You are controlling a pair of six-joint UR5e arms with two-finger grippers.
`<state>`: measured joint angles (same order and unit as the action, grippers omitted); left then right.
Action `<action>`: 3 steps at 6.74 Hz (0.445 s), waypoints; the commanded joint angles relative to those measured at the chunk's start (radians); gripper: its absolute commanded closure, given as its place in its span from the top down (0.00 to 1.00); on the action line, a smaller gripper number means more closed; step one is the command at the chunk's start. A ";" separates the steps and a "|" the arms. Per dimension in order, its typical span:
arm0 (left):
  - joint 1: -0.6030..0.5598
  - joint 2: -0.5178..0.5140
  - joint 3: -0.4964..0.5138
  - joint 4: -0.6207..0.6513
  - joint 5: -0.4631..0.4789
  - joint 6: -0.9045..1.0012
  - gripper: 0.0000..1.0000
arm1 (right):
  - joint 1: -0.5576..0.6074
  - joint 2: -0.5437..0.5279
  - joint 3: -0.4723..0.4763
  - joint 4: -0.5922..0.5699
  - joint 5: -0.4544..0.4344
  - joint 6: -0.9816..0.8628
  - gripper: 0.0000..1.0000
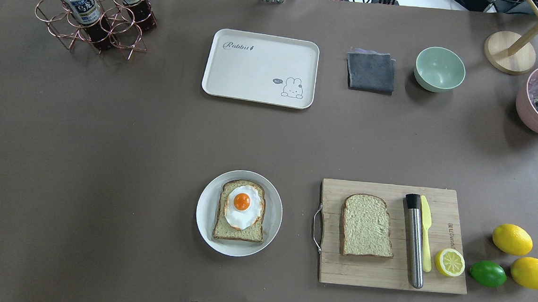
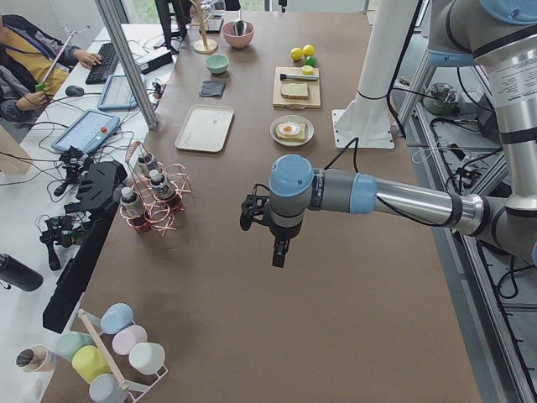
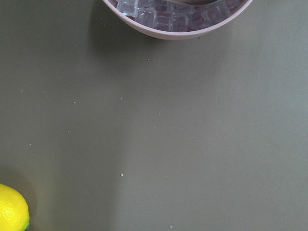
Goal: Make sandwich and place on tray
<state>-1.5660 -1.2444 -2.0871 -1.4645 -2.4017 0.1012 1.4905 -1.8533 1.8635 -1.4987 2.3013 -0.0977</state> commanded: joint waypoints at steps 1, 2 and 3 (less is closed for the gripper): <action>-0.003 0.013 -0.004 0.003 0.001 -0.011 0.98 | -0.003 -0.004 -0.004 -0.002 0.004 -0.007 1.00; -0.017 0.013 0.004 0.001 0.003 -0.011 0.98 | -0.003 -0.007 -0.004 -0.002 0.004 -0.008 1.00; -0.026 0.017 -0.002 0.000 0.003 -0.003 0.97 | -0.004 -0.003 -0.004 -0.002 0.004 -0.005 1.00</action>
<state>-1.5821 -1.2311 -2.0874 -1.4636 -2.4002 0.0938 1.4874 -1.8578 1.8596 -1.5001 2.3052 -0.1040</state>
